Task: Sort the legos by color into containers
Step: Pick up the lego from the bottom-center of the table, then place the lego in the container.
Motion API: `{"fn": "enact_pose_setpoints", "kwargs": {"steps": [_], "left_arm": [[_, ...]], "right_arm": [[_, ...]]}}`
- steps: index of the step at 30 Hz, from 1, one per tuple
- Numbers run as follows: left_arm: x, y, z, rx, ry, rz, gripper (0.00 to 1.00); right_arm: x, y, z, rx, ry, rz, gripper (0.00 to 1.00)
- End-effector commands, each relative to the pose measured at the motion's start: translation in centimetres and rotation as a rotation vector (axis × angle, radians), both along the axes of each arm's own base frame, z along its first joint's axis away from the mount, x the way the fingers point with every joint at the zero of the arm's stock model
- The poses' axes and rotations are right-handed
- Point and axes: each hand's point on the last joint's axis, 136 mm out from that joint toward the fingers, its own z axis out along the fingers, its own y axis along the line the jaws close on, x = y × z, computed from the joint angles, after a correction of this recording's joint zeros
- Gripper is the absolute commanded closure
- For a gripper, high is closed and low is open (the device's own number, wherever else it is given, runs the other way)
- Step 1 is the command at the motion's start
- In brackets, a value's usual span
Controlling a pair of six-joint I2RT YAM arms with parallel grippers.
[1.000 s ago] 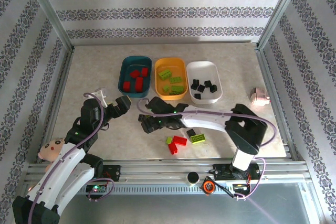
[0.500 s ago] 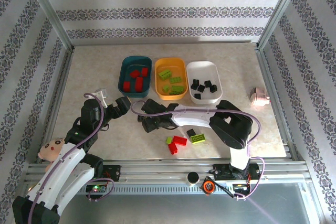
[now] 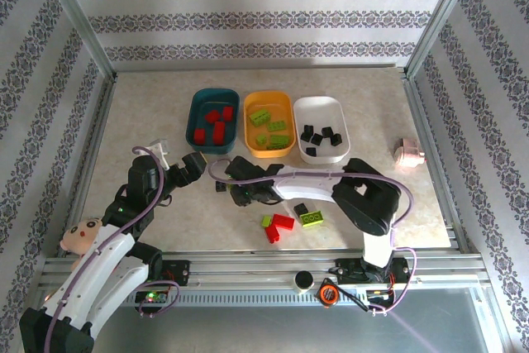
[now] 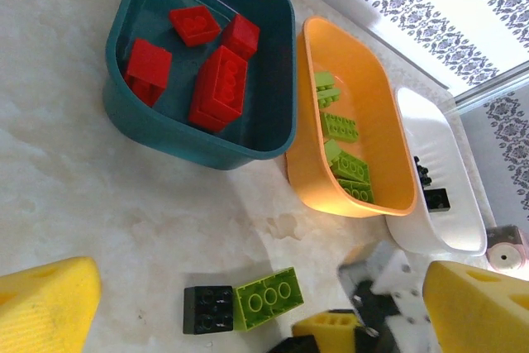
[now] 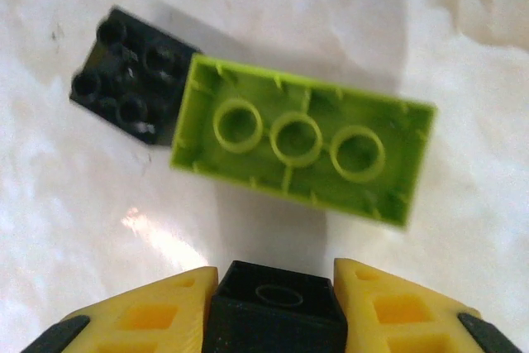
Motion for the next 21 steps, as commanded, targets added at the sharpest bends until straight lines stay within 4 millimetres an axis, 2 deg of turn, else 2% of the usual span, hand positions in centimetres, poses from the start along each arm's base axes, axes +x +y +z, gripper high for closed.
{"fn": "enact_pose_setpoints", "kwargs": {"steps": [1, 5, 9, 11, 12, 15, 21], "left_arm": [[0.2, -0.5, 0.6, -0.004, -0.013, -0.018, 0.00], [0.5, -0.9, 0.2, -0.012, -0.003, -0.029, 0.00], [0.8, -1.2, -0.2, -0.030, 0.001, -0.038, 0.00], [0.9, -1.4, -0.4, -0.037, 0.004, -0.042, 0.00], [0.9, -1.4, -0.6, -0.040, 0.007, -0.042, 0.00], [1.0, -1.5, -0.7, -0.043, 0.012, -0.046, 0.00], [0.8, -1.5, -0.9, -0.028, 0.024, -0.055, 0.00]], "right_arm": [[0.3, -1.0, 4.0, 0.090, -0.054, -0.006, 0.69], [2.3, -5.5, 7.4, 0.159, -0.104, -0.110, 0.70], [6.3, -12.2, 10.3, 0.207, -0.175, -0.296, 0.71], [9.1, -16.1, 11.4, 0.216, -0.227, -0.419, 0.72], [10.5, -18.3, 11.7, 0.210, -0.248, -0.485, 0.72], [13.6, -22.1, 11.6, 0.197, -0.254, -0.612, 0.72], [18.2, -26.2, 9.5, 0.133, -0.223, -0.752, 0.71]]}}
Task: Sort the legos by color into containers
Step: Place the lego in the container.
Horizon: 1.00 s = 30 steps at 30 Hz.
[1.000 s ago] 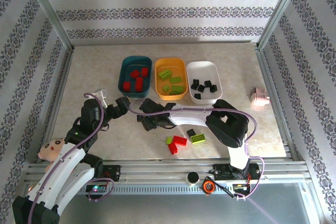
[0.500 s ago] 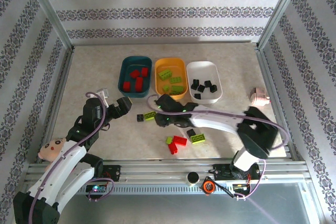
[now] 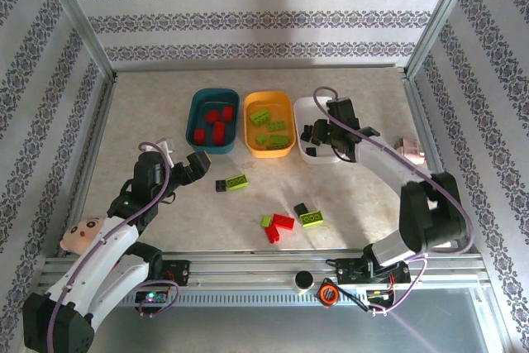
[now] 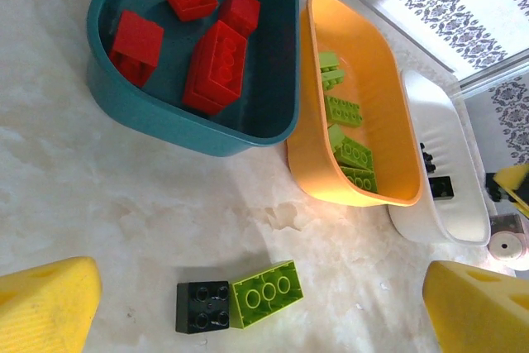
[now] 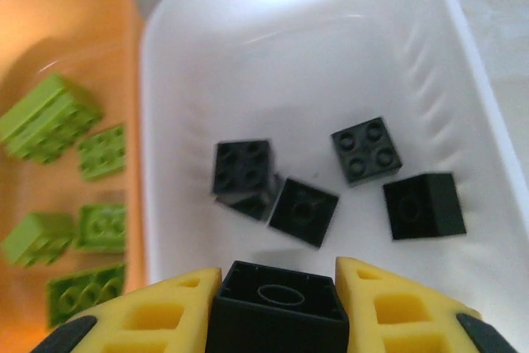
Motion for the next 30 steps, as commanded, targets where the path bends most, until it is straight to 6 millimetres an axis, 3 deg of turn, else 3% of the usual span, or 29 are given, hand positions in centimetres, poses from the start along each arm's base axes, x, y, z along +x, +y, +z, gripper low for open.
{"fn": "enact_pose_setpoints", "kwargs": {"steps": [1, 5, 10, 12, 17, 20, 26, 30], "left_arm": [[0.0, -0.5, 0.3, -0.008, -0.020, -0.024, 0.00], [0.0, -0.6, 0.1, 0.002, -0.015, -0.032, 0.00], [0.2, -0.8, -0.2, 0.014, 0.002, -0.048, 0.00], [0.2, -0.9, -0.4, 0.018, 0.010, -0.055, 0.00], [0.4, -1.8, -0.4, 0.033, 0.025, -0.114, 0.00], [0.2, -3.6, -1.0, 0.052, 0.071, -0.218, 0.03], [-1.2, -7.4, -4.6, 0.370, 0.213, -0.395, 0.09], [-1.2, -9.6, -6.1, 0.544, 0.207, -0.485, 0.10]], "right_arm": [[2.2, -1.4, 0.0, -0.002, 0.001, -0.059, 0.70], [3.7, -1.8, -1.0, -0.005, 0.026, -0.082, 0.64], [4.1, -1.9, -0.9, -0.003, 0.034, -0.101, 0.31], [4.0, -1.8, -0.3, 0.007, 0.022, -0.100, 0.26], [2.6, -0.7, 1.5, 0.024, -0.017, -0.065, 0.21], [1.5, 0.2, 2.0, 0.030, -0.035, -0.035, 0.20], [-0.5, 2.1, 1.1, 0.044, -0.016, 0.017, 0.19], [-1.4, 2.6, 0.8, 0.053, -0.012, 0.032, 0.19]]}}
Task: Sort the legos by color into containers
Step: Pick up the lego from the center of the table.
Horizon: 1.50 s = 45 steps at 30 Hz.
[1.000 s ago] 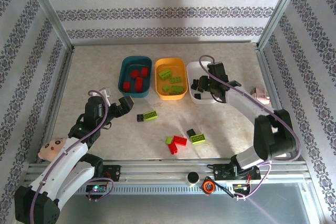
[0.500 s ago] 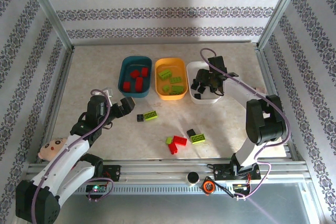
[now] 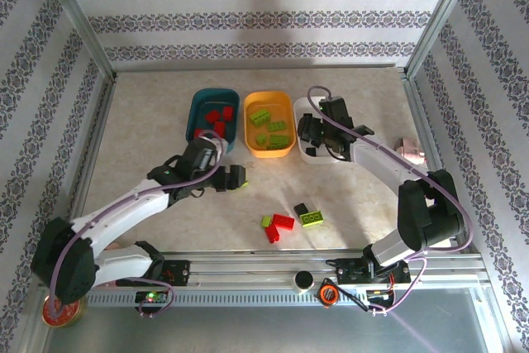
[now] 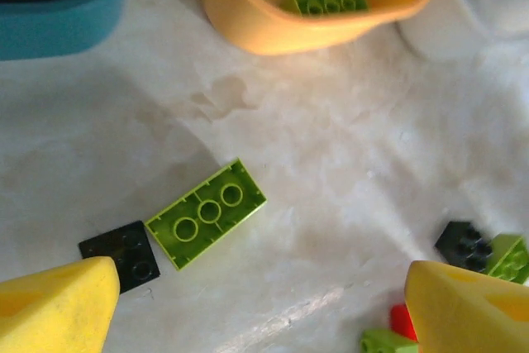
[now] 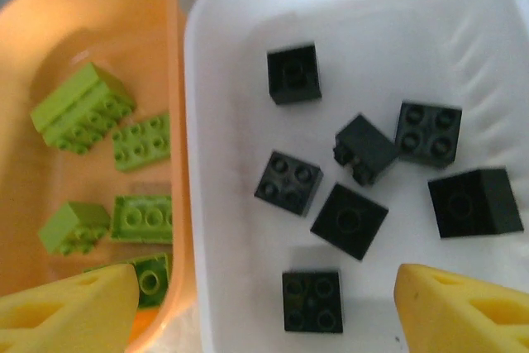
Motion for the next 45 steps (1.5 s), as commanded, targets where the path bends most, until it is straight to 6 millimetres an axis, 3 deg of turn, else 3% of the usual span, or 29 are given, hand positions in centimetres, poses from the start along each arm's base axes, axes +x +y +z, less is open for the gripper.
{"fn": "enact_pose_setpoints", "kwargs": {"steps": [1, 10, 16, 22, 29, 33, 37, 41, 45], "left_arm": [[-0.1, 0.4, -1.6, 0.246, -0.036, -0.083, 0.10], [2.4, -2.3, -4.8, 0.469, -0.073, -0.184, 0.11], [3.1, -1.6, -7.0, 0.553, -0.042, -0.159, 0.16], [3.3, -2.1, -9.2, 0.515, 0.017, -0.171, 0.17], [2.4, -2.1, -10.3, 0.487, 0.067, -0.177, 0.41], [2.0, -3.0, -9.7, 0.427, 0.078, -0.191, 0.57], [1.9, -4.2, -7.9, 0.339, 0.069, -0.186, 0.64], [3.0, -6.3, -2.6, 0.191, -0.027, -0.178, 0.64], [5.4, -8.1, 2.9, 0.084, -0.132, -0.151, 0.64]], "right_arm": [[-0.9, 0.3, 0.4, 0.032, -0.010, -0.003, 0.19], [-1.7, -0.3, 1.3, 0.027, -0.038, -0.007, 0.18], [-1.9, -0.8, 1.5, 0.030, -0.043, -0.016, 0.18], [-2.0, -1.0, 2.0, 0.037, -0.056, -0.017, 0.18], [-2.2, -1.6, 2.5, 0.036, -0.069, -0.029, 0.18], [-2.3, -1.7, 2.5, 0.040, -0.073, -0.034, 0.18], [-2.5, -1.8, 2.6, 0.043, -0.075, -0.036, 0.18], [-3.1, -2.0, 2.7, 0.047, -0.082, -0.036, 0.17], [-4.0, -2.2, 2.3, 0.052, -0.077, -0.042, 0.17]]}}
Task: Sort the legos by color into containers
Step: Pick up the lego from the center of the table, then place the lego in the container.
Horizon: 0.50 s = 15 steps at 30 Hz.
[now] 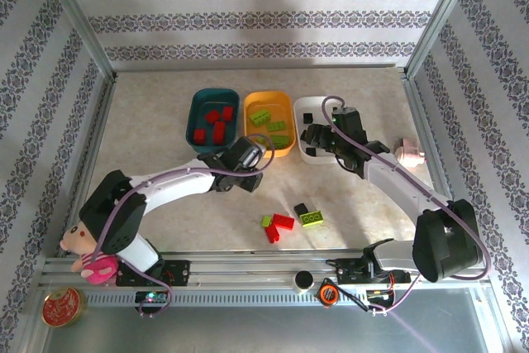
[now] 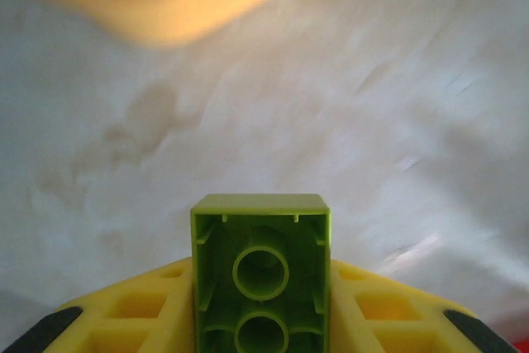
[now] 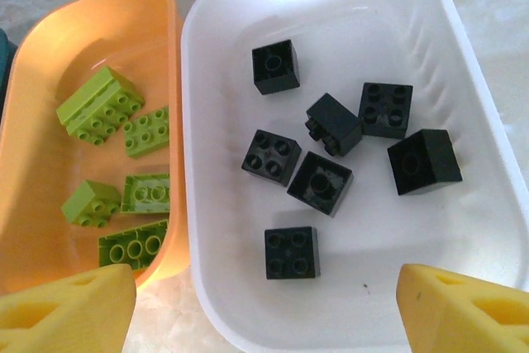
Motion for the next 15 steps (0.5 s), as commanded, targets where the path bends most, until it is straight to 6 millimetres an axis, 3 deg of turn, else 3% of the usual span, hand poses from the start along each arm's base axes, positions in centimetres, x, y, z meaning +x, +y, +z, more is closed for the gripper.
{"fn": "enact_pose_setpoints", "kwargs": {"steps": [1, 3, 6, 10, 15], "left_arm": [[3.4, -2.0, 6.1, -0.171, -0.112, 0.045, 0.64], [5.8, -1.8, 7.4, -0.214, -0.144, 0.097, 0.64], [9.2, -1.8, 7.7, -0.252, -0.154, 0.154, 0.64], [13.2, -2.7, 6.0, -0.251, -0.121, 0.187, 0.64], [16.8, -3.3, 3.5, -0.255, -0.076, 0.236, 0.61]], "right_arm": [[-0.9, -0.5, -0.1, 0.009, -0.007, -0.020, 0.17], [-1.5, -0.6, -0.3, 0.011, -0.009, -0.023, 0.18], [-2.4, -0.6, -0.6, 0.011, -0.008, -0.020, 0.18], [-3.8, -0.4, -1.1, 0.008, -0.001, -0.006, 0.17], [-5.9, 0.3, -1.7, 0.012, 0.016, 0.039, 0.17]]}}
